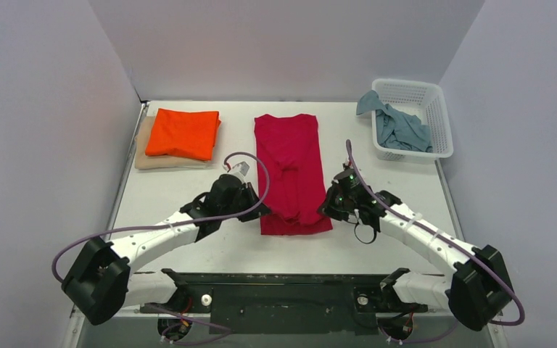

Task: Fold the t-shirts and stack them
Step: Fold the folded rectangular tshirt in 1/3 of the way

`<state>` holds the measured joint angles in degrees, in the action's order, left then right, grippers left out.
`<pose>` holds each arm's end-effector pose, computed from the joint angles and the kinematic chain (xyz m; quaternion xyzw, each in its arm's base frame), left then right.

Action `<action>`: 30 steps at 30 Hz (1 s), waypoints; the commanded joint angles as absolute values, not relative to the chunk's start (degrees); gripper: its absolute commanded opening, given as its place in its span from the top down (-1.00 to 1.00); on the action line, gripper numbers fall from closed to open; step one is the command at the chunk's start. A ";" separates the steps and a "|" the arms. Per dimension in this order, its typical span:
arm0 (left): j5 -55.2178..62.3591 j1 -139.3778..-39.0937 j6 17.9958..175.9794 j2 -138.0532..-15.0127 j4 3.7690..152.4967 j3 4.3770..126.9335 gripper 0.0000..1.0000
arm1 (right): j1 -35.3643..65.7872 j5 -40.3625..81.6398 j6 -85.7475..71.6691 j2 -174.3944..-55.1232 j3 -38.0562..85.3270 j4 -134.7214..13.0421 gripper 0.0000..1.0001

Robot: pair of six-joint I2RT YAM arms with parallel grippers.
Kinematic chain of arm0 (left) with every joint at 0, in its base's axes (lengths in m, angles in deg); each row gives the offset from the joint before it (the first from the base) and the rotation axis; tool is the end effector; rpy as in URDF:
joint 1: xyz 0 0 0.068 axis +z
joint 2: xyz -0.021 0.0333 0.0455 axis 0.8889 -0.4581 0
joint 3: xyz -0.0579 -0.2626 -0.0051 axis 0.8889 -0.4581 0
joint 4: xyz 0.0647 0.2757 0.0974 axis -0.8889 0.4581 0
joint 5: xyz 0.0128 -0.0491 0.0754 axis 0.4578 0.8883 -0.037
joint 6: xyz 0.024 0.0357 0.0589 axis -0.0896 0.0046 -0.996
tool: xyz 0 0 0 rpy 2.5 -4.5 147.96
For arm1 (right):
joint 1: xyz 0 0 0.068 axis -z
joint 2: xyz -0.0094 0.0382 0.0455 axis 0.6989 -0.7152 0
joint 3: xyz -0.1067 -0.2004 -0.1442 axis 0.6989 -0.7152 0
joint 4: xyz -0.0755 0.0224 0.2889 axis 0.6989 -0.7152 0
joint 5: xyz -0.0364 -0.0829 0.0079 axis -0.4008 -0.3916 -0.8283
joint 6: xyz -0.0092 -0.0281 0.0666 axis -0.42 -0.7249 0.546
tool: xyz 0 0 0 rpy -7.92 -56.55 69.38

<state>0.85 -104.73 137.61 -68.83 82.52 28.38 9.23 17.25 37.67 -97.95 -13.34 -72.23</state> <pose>0.2216 -0.2074 0.1728 -0.0566 0.8848 -0.3665 0.2821 0.2401 0.1744 0.1966 0.1118 0.8898 0.3269 0.2982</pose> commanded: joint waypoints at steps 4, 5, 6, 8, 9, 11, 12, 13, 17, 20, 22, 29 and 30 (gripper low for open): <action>8.02 -96.05 130.56 -80.24 76.96 38.88 1.00 | 15.11 19.33 31.76 -109.17 -1.63 -66.79 1.00; 8.77 -95.48 130.16 -81.16 76.80 39.52 1.00 | 16.27 20.45 31.59 -111.50 -0.76 -66.37 1.00; 9.25 -94.37 130.02 -82.86 76.41 40.72 1.00 | 16.77 21.03 31.28 -112.71 0.98 -65.95 1.00; 10.10 -92.78 129.46 -85.34 76.00 42.35 1.00 | 18.08 22.92 31.05 -116.29 3.30 -65.26 1.00; 10.70 -91.72 129.38 -86.12 75.83 42.92 1.00 | 18.94 24.07 31.14 -118.47 3.95 -64.86 1.00; 11.30 -90.50 129.17 -88.35 75.35 44.68 1.00 | 19.99 25.46 31.82 -121.42 5.52 -63.34 1.00; 11.30 -90.20 129.00 -89.82 75.38 45.79 1.00 | 20.34 25.91 32.46 -123.20 6.41 -62.12 1.00; 11.22 -89.64 128.47 -90.56 75.70 46.36 1.00 | 20.94 26.71 32.81 -123.97 6.87 -61.58 1.00; 11.36 -88.18 127.71 -96.35 76.65 50.31 1.00 | 22.43 27.67 33.68 -128.22 9.70 -58.82 1.00; 11.16 -87.32 127.64 -99.36 77.18 52.21 1.00 | 23.60 28.26 33.66 -131.42 11.68 -58.55 1.00; 10.84 -86.56 127.60 -101.21 77.51 53.35 1.00 | 24.22 28.41 33.69 -133.05 12.84 -58.42 1.00; 8.21 -85.27 126.74 -105.43 83.82 59.44 0.30 | 26.57 30.79 34.55 -140.07 19.13 -59.93 0.53; 7.24 -84.89 126.50 -105.27 85.68 60.17 0.09 | 27.11 31.68 34.88 -140.40 20.47 -61.48 0.36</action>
<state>9.61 -86.02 127.89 -105.46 82.06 55.09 25.44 29.05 33.94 -138.08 15.35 -60.10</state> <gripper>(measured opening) 0.247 0.203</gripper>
